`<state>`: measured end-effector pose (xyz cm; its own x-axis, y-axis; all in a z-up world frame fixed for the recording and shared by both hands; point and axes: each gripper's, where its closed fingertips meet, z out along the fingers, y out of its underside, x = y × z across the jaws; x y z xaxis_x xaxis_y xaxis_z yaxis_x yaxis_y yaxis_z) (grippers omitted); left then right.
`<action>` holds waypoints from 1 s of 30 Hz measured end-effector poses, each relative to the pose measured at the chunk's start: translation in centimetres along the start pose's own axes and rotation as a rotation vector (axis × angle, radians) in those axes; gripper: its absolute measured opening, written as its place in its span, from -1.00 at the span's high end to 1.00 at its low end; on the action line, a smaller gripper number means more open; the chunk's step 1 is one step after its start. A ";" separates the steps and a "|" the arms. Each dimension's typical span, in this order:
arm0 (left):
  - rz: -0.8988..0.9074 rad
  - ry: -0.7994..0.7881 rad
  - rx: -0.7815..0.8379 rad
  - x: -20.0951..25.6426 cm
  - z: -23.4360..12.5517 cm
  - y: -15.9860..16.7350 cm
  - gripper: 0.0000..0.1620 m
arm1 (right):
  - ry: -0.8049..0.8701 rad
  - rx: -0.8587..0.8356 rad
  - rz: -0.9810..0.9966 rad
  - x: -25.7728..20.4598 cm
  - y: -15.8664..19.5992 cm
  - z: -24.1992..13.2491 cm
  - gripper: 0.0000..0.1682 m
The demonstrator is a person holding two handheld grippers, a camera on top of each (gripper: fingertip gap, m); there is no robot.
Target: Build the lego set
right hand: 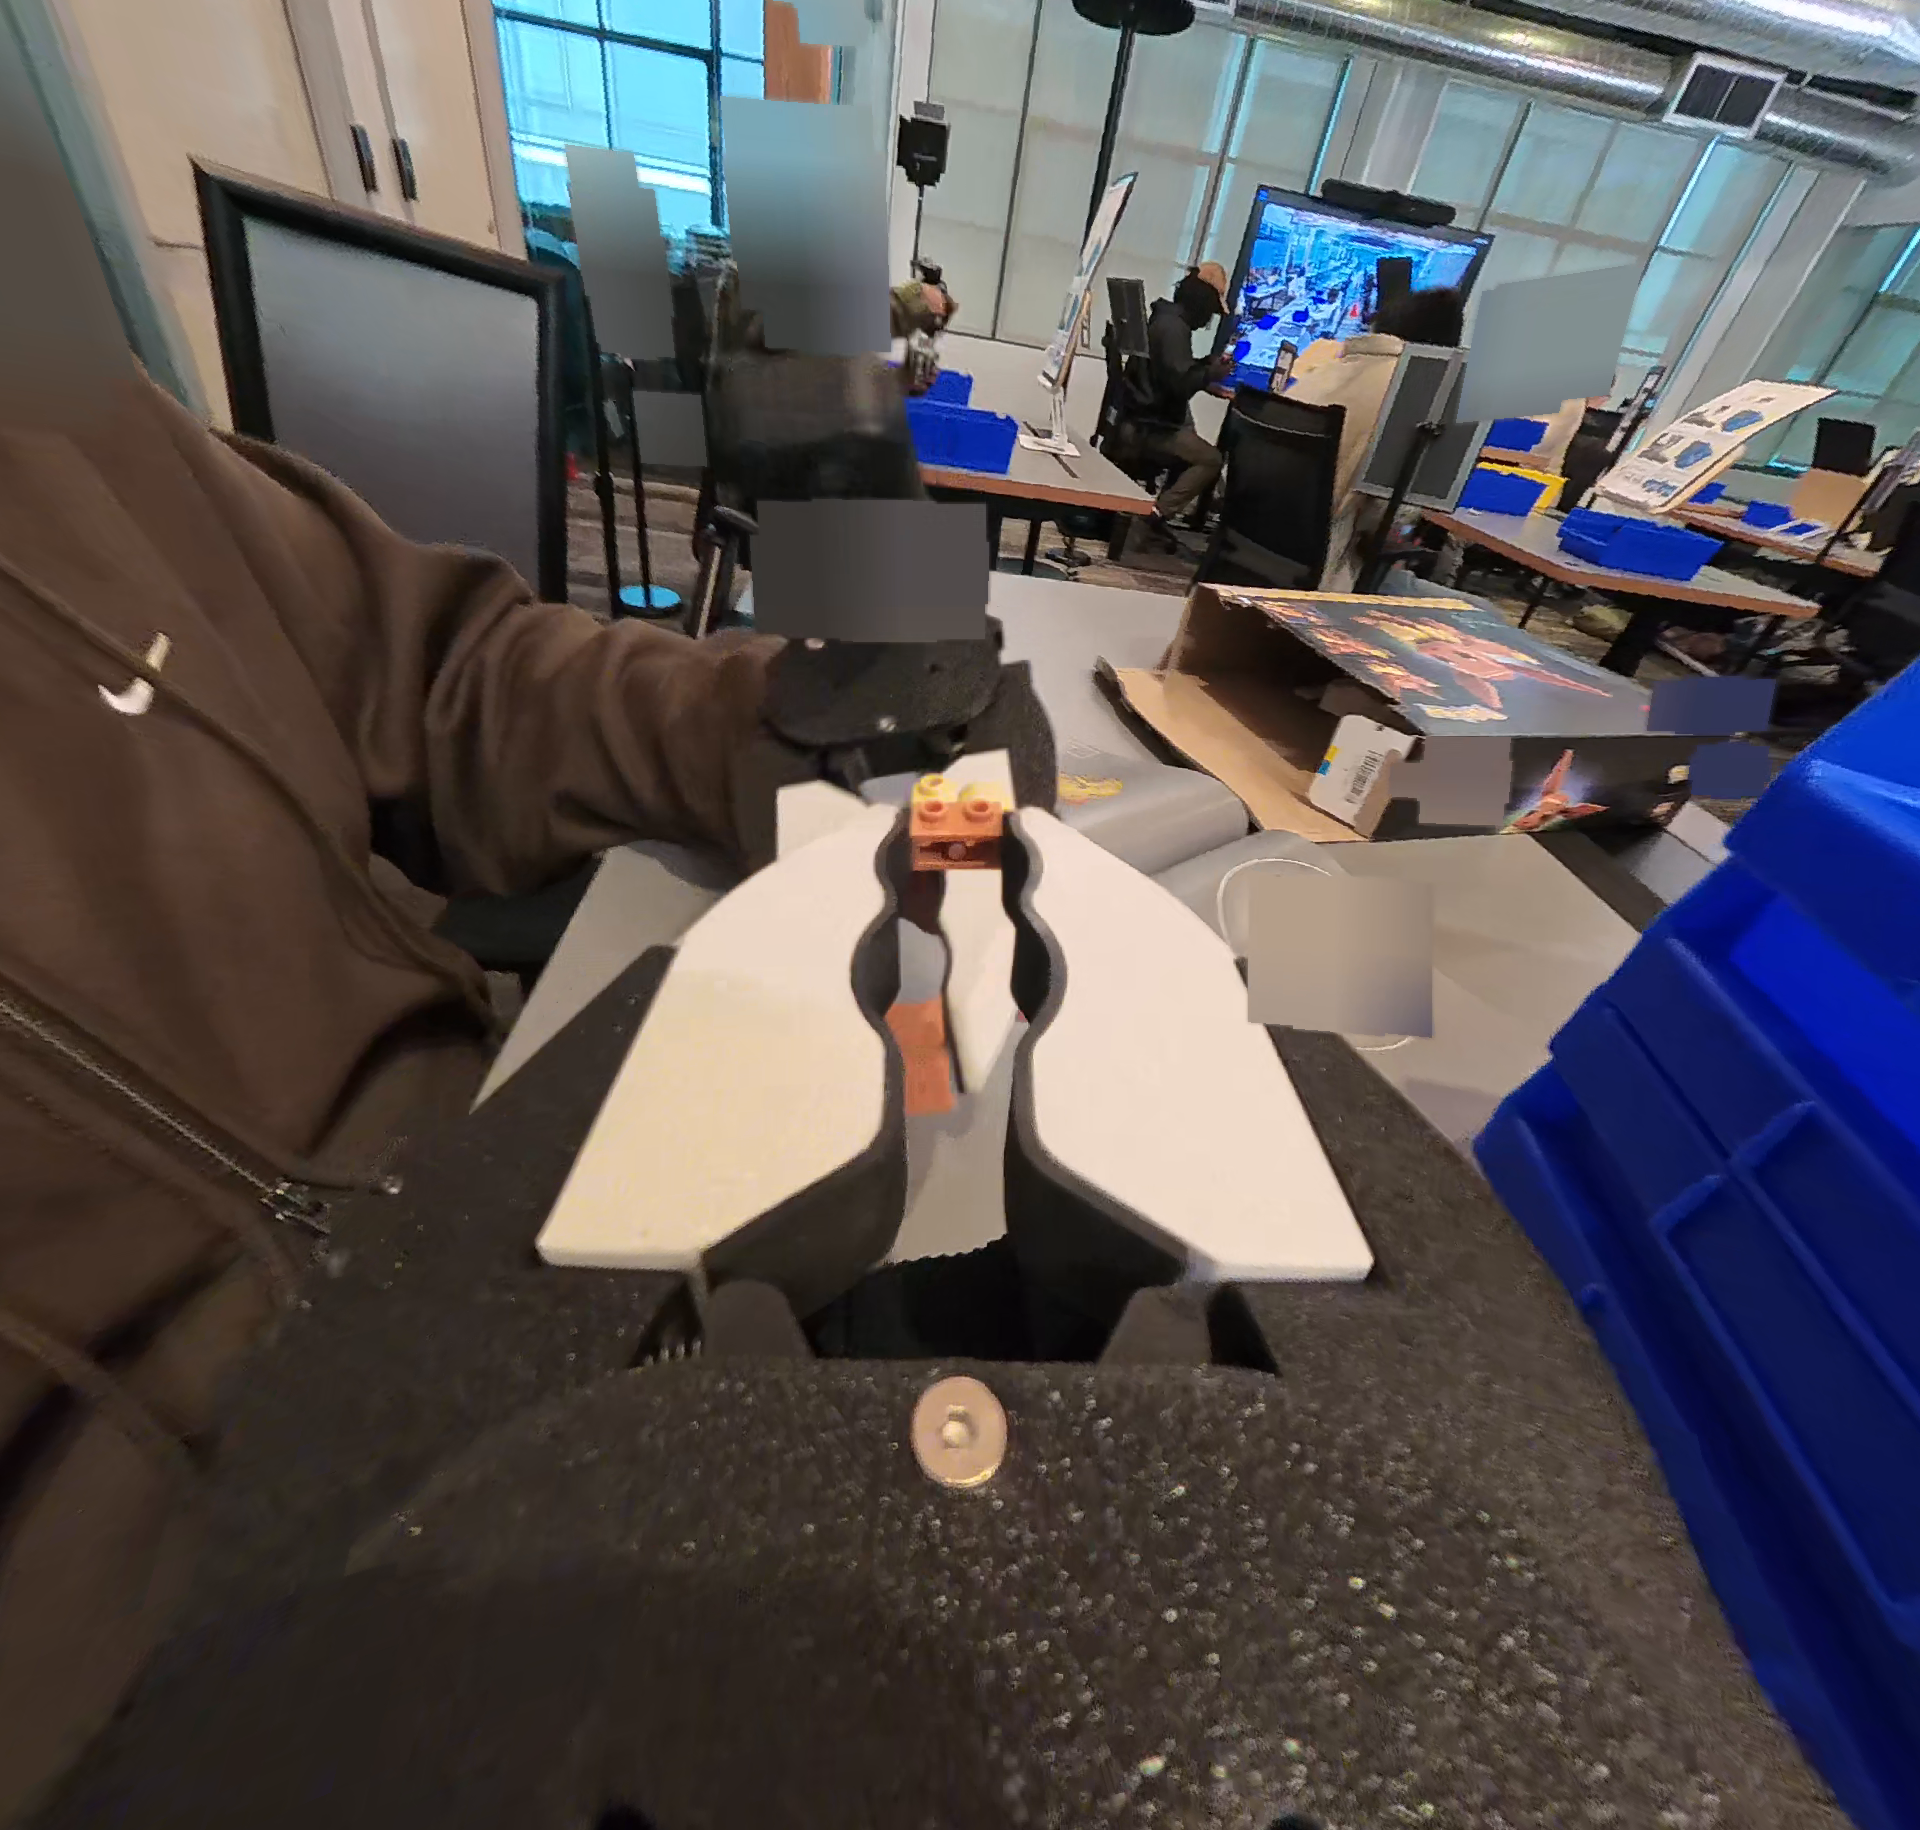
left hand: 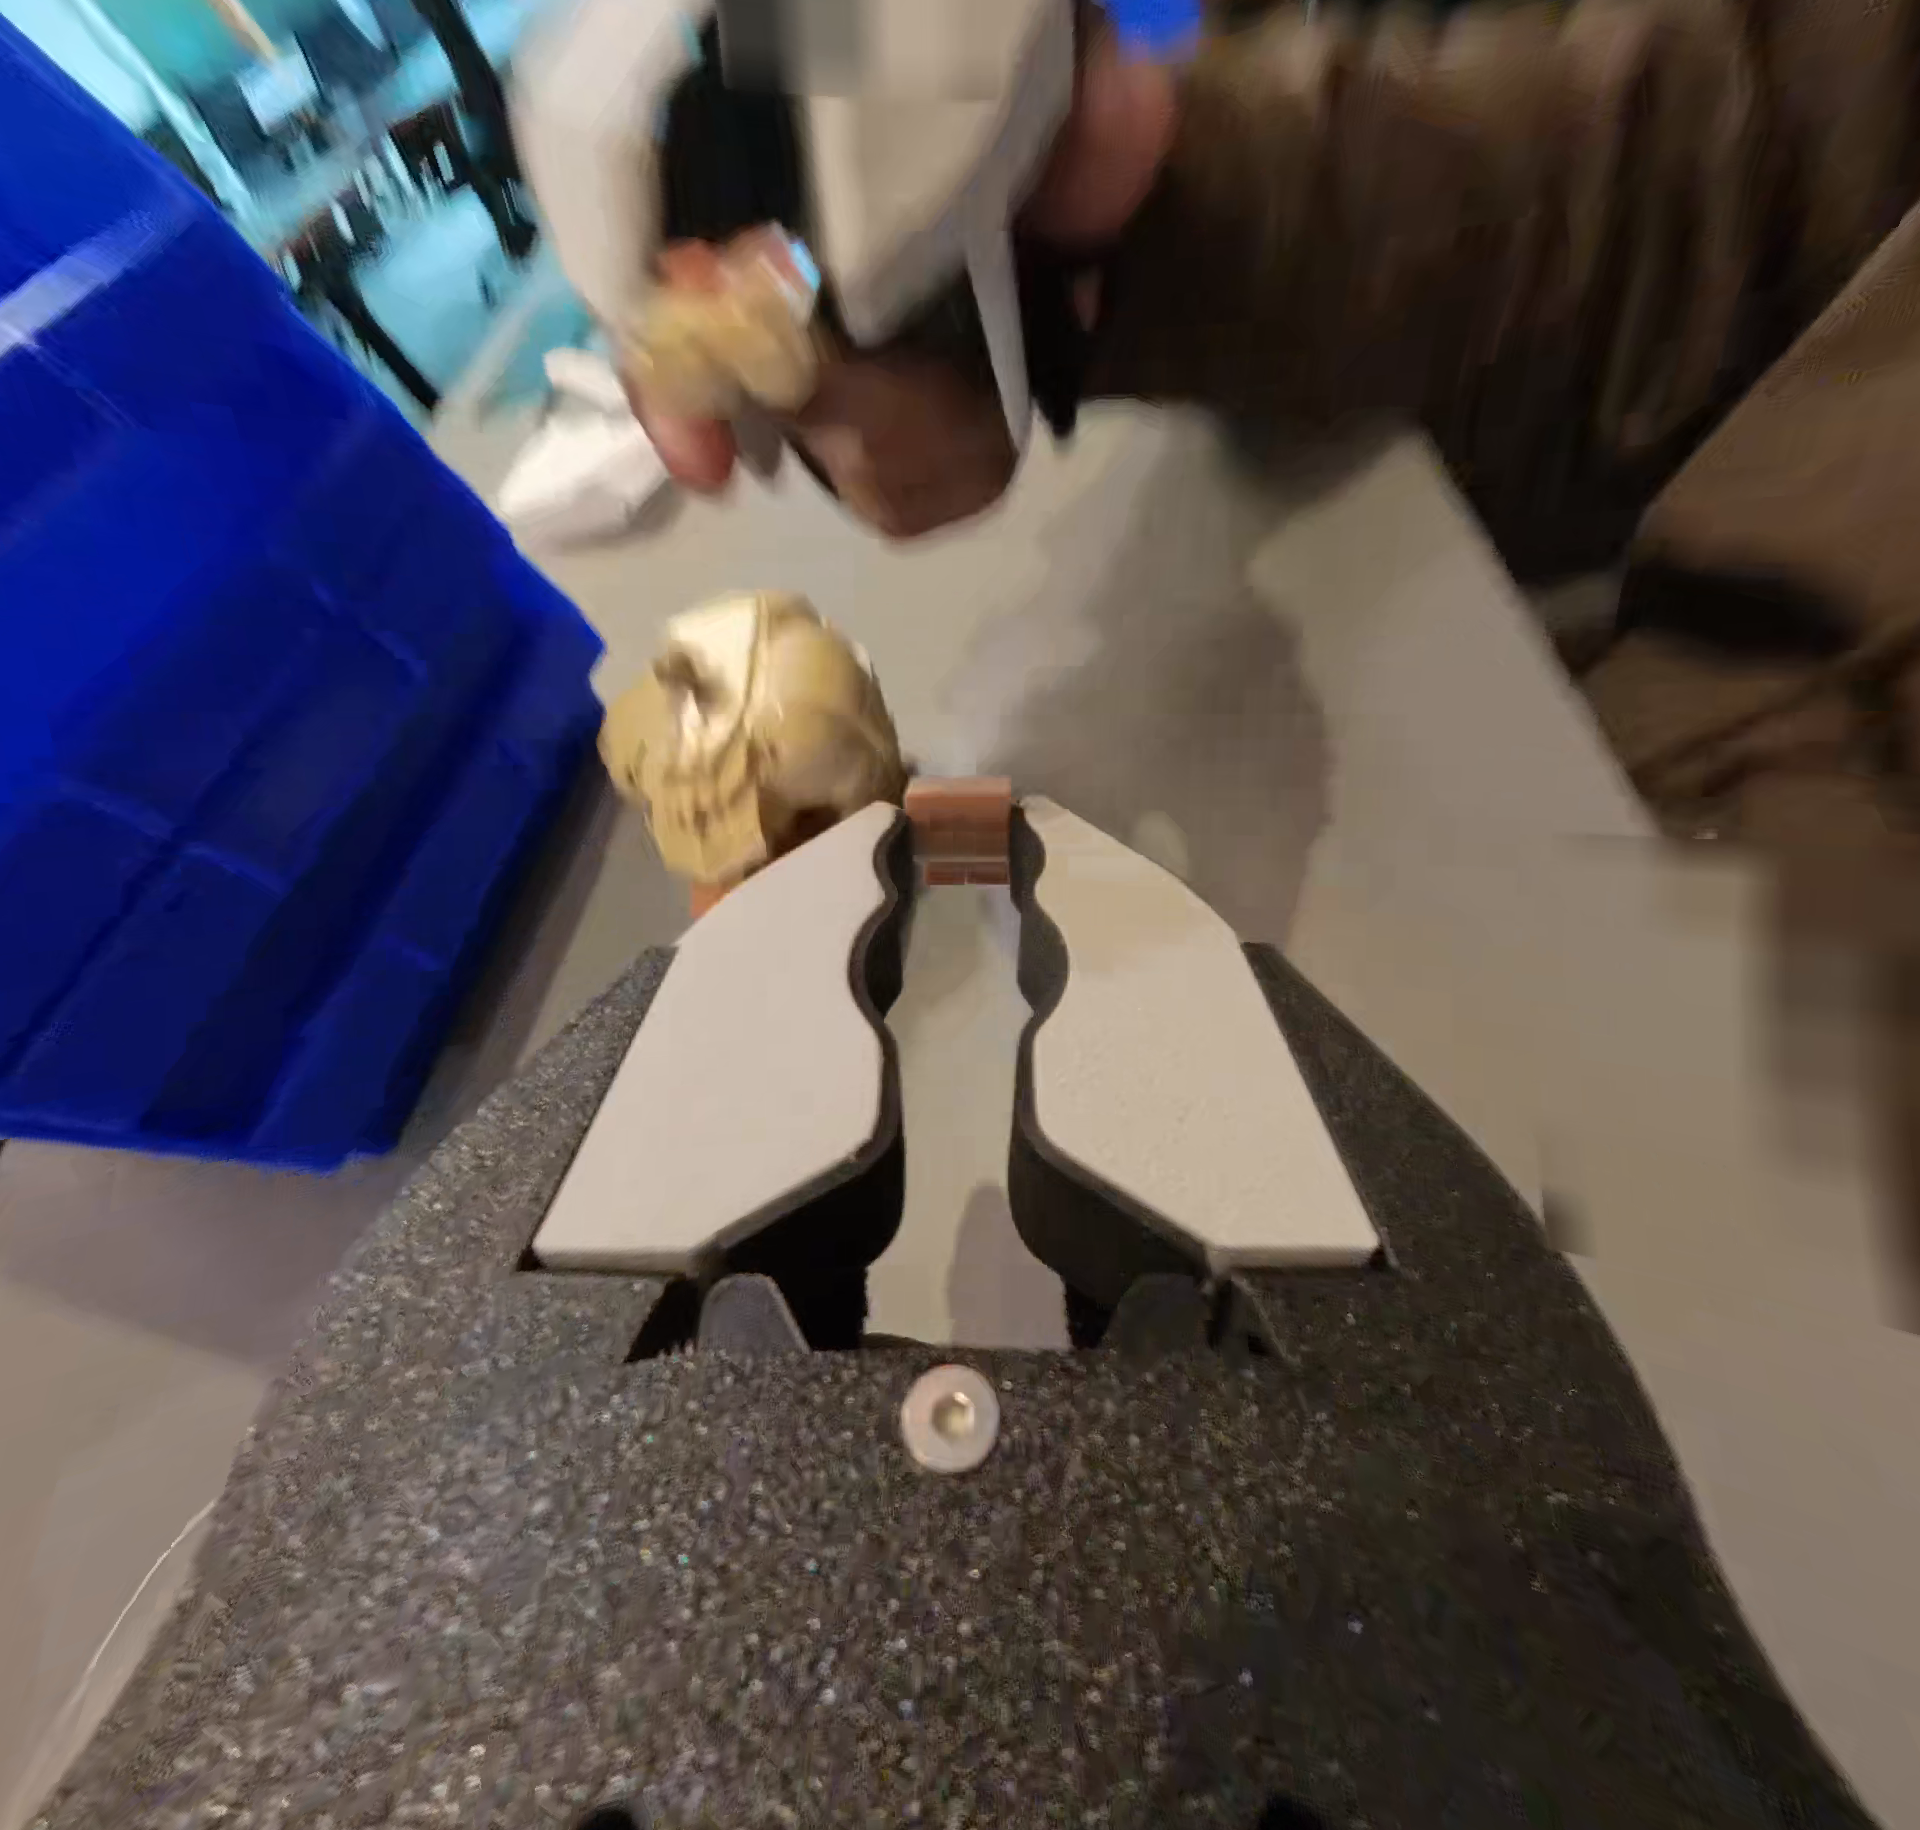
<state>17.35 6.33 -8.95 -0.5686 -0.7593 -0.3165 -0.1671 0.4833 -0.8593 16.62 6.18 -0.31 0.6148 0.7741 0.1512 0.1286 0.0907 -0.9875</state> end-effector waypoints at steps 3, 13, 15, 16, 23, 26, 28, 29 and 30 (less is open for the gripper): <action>0.012 0.055 -0.236 1.1 1.0 3.9 0.78 | 0.047 -0.046 -0.085 0.4 0.6 0.0 0.81; -0.126 0.090 -0.402 1.4 1.4 7.7 0.61 | 0.267 -0.210 -0.467 2.4 2.4 -0.3 0.80; -0.160 0.092 -0.343 1.1 1.0 6.6 0.54 | 0.295 -0.233 -0.560 2.5 2.7 -0.3 0.80; -0.182 0.093 -0.279 0.8 0.7 5.5 0.52 | 0.307 -0.247 -0.610 2.5 2.9 -0.2 0.80; -0.401 0.085 0.306 -2.5 -3.6 -3.4 0.62 | 0.299 -0.271 -0.818 1.2 4.0 1.2 0.80; -0.462 0.083 0.376 -3.2 -4.0 -3.9 0.65 | 0.296 -0.252 -0.833 0.9 3.8 1.5 0.80; -0.496 0.118 0.402 -3.0 -4.0 -4.1 0.70 | 0.298 -0.235 -0.840 0.7 3.6 1.5 0.80; -0.511 0.137 0.411 -2.8 -3.9 -4.2 0.72 | 0.298 -0.227 -0.843 0.7 3.5 1.6 0.80; -0.524 0.153 0.417 -2.7 -3.9 -4.2 0.74 | 0.297 -0.219 -0.844 0.6 3.4 1.6 0.80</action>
<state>16.48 8.01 -2.93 -0.6101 -0.7619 0.2172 -0.1447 -0.1623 -0.9761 16.17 7.91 -3.62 0.4202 0.3098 0.8529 0.7514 0.4081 -0.5184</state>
